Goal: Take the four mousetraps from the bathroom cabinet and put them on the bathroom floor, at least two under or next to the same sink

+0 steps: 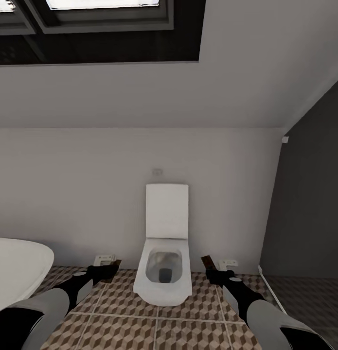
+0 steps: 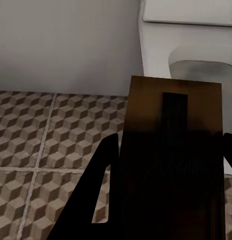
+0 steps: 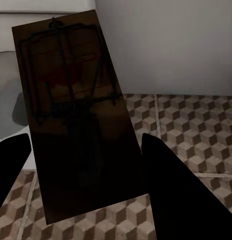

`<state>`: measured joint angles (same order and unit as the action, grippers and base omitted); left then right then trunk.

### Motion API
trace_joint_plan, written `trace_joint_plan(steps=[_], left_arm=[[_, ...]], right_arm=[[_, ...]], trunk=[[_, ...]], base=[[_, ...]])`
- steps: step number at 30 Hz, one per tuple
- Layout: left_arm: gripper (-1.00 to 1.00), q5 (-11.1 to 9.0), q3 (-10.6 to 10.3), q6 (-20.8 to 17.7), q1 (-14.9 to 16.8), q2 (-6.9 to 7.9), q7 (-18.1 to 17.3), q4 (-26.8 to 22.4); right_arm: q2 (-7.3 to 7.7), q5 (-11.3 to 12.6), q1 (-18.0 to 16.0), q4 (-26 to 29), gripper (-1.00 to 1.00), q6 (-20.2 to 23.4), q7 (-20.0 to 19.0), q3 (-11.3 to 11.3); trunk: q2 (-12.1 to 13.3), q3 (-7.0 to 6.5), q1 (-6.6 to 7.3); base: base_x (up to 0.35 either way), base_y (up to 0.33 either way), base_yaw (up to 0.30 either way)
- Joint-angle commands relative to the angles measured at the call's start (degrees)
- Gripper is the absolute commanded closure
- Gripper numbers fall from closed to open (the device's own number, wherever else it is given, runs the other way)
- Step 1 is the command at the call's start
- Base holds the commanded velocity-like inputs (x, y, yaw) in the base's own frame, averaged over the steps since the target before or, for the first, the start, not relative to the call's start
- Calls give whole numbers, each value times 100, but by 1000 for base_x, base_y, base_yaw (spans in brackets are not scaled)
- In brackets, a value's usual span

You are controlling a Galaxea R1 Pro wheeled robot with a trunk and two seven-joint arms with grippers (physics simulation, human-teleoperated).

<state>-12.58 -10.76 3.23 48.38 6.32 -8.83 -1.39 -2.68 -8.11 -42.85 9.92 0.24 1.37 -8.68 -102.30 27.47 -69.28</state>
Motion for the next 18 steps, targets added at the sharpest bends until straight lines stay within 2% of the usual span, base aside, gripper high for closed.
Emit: trace_joint_plan(steps=[1,4,10,18], left_arm=[[100,-46,-49,20,5,0,-6,7],[100,-46,-46,20,5,-5,-6,7],[100,-44,-30,13,5,-14,0,7],[100,-43,-15,1,5,-61,6,7]], right_arm=[[-5,-59,-2,2,100,3,13,-46],[15,-59,-1,0,100,9,14,-46],[210,-47,-2,-102,100,23,43,-50],[332,-36,0,-147,100,34,63,-50]], trunk=[[-3,7,1],[-3,7,1],[-3,7,1],[-3,7,1]], base=[[0,1,0],[0,0,0],[0,0,0],[0,0,0]])
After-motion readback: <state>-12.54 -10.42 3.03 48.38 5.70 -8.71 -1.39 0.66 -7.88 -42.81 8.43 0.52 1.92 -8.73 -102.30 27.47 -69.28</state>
